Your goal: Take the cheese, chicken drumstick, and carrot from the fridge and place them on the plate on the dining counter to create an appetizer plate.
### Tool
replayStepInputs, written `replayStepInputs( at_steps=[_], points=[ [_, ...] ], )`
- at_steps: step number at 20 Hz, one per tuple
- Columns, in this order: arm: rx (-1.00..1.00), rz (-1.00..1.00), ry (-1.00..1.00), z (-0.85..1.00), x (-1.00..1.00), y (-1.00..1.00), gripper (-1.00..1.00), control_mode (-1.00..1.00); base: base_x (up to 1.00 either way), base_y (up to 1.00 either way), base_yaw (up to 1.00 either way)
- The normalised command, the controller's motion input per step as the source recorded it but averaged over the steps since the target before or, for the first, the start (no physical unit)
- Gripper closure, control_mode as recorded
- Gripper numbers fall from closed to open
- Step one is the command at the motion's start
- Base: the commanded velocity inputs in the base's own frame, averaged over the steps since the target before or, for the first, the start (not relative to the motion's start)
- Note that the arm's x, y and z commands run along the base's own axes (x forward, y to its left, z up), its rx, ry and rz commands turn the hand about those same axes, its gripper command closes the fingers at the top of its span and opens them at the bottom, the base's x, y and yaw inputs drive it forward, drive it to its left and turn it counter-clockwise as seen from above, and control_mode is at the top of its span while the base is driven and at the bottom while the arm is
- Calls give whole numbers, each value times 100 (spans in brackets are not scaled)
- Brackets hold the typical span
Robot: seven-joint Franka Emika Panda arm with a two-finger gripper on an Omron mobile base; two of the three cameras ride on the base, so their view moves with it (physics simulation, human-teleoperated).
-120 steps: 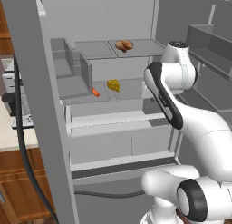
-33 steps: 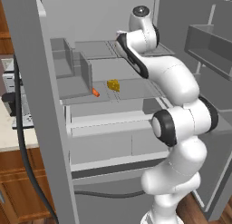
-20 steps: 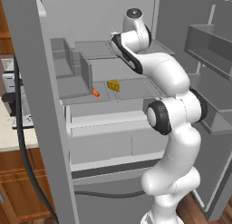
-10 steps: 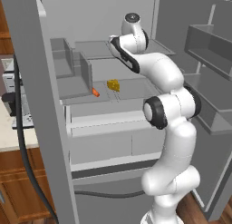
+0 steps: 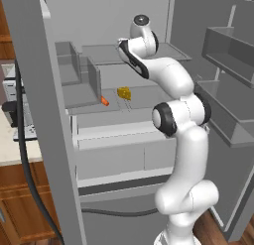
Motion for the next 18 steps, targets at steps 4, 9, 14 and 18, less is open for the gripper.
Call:
replayStepInputs(
  at_steps=[4, 9, 14, 18],
  points=[
    [-5, 1, 0, -22, 34, 0, -100, -100, 0, 0, 0],
    [-5, 0, 2, -20, 15, 0, -100, -100, 0, 0, 0],
    [-7, 0, 7, -26, -2, 5, 100, -100, 0, 0, 0],
    [-4, 0, 3, -32, -2, 4, 100, -100, 0, 0, 0]
  ],
)
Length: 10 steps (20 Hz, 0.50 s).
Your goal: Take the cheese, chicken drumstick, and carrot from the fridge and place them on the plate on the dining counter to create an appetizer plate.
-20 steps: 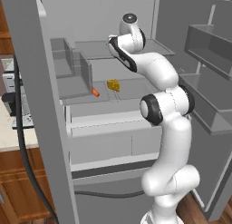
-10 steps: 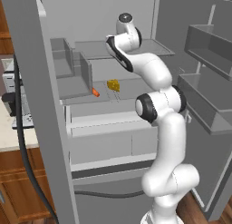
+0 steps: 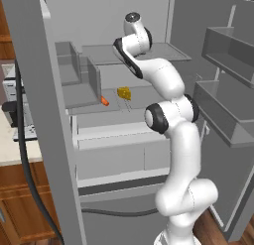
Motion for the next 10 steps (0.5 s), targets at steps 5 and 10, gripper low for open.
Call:
replayStepInputs(
  at_steps=[5, 10],
  points=[
    [-1, -2, 0, -27, -15, 4, 100, -100, 0, 0, 0],
    [0, -8, -5, -33, -65, 0, 100, -100, 0, 0, 0]
  ],
)
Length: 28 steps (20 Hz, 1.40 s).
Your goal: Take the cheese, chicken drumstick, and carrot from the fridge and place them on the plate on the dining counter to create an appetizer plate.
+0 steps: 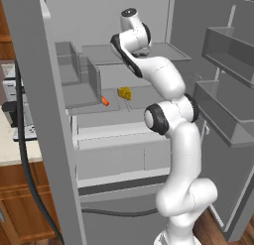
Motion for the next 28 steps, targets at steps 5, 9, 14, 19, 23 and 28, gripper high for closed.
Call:
replayStepInputs(
  at_steps=[5, 9, 14, 19, 23, 28],
  points=[
    [0, -6, -19, -35, -96, 0, 100, -100, 0, 0, 0],
    [-2, -5, -36, -46, -100, 0, 100, -100, 0, 0, 0],
    [-5, -2, -44, -72, -88, 0, 100, -100, 0, 0, 0],
    [0, 0, -31, -13, -91, -11, 100, -100, 0, 0, 0],
    [0, 0, -16, 5, -75, -14, 100, 100, -25, -1, 0],
    [0, 0, 0, 0, 0, 0, 100, 100, -100, 0, 0]
  ],
)
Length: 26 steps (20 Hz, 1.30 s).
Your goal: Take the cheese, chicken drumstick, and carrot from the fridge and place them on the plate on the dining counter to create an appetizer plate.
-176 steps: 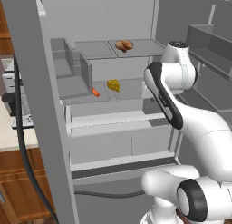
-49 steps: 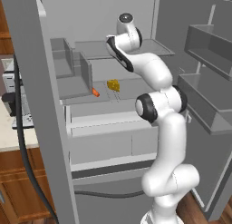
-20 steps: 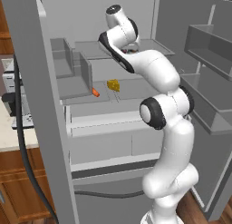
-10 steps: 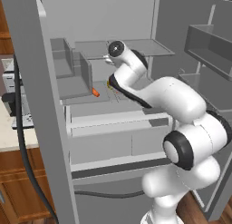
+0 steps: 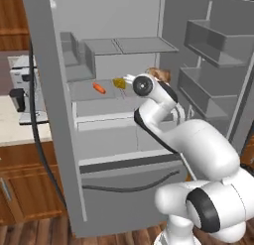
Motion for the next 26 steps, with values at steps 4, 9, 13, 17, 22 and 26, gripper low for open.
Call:
replayStepInputs(
  at_steps=[4, 9, 13, 17, 22, 26],
  points=[
    [0, 0, 0, 0, 0, 0, 100, 100, -100, 0, 0],
    [0, 0, 0, 0, 0, 0, 100, 100, -100, 5, 0],
    [0, 0, 0, 0, 0, 0, 100, 100, -100, 24, 0],
    [0, 0, 0, 0, 0, 0, 100, 100, -100, 26, 0],
    [0, 0, 0, 0, 0, 0, 100, 100, -100, 17, 0],
    [0, 0, 0, 0, 0, 0, 100, 100, -100, 17, 0]
  ],
)
